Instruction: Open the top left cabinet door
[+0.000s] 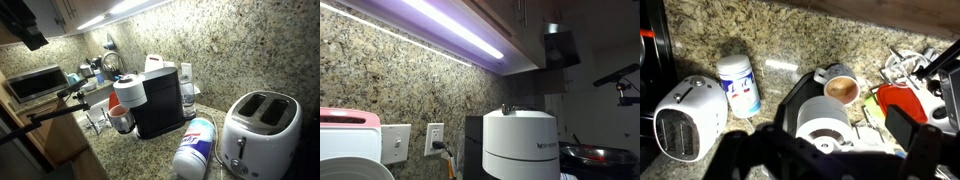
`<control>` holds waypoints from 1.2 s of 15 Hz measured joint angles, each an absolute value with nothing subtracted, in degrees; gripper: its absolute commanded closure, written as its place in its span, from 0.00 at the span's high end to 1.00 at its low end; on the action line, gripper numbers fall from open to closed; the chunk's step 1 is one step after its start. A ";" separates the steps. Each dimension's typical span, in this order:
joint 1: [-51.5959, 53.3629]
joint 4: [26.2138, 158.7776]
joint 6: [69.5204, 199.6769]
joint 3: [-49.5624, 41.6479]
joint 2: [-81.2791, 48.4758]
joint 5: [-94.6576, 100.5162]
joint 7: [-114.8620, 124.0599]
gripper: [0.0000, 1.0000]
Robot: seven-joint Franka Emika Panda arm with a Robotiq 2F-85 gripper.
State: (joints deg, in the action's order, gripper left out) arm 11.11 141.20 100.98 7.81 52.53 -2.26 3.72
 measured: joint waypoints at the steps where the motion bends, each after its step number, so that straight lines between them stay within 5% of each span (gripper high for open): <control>1: 11.11 141.92 102.37 6.63 54.77 -2.75 2.56 1.00; 12: 16.03 143.84 116.50 -10.31 62.77 -14.89 -19.92 1.00; 18: 23.61 144.26 133.22 -10.90 62.56 -29.59 -22.54 1.00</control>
State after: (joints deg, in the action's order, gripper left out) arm 23.61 144.26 133.22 -10.90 62.56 -29.59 -22.54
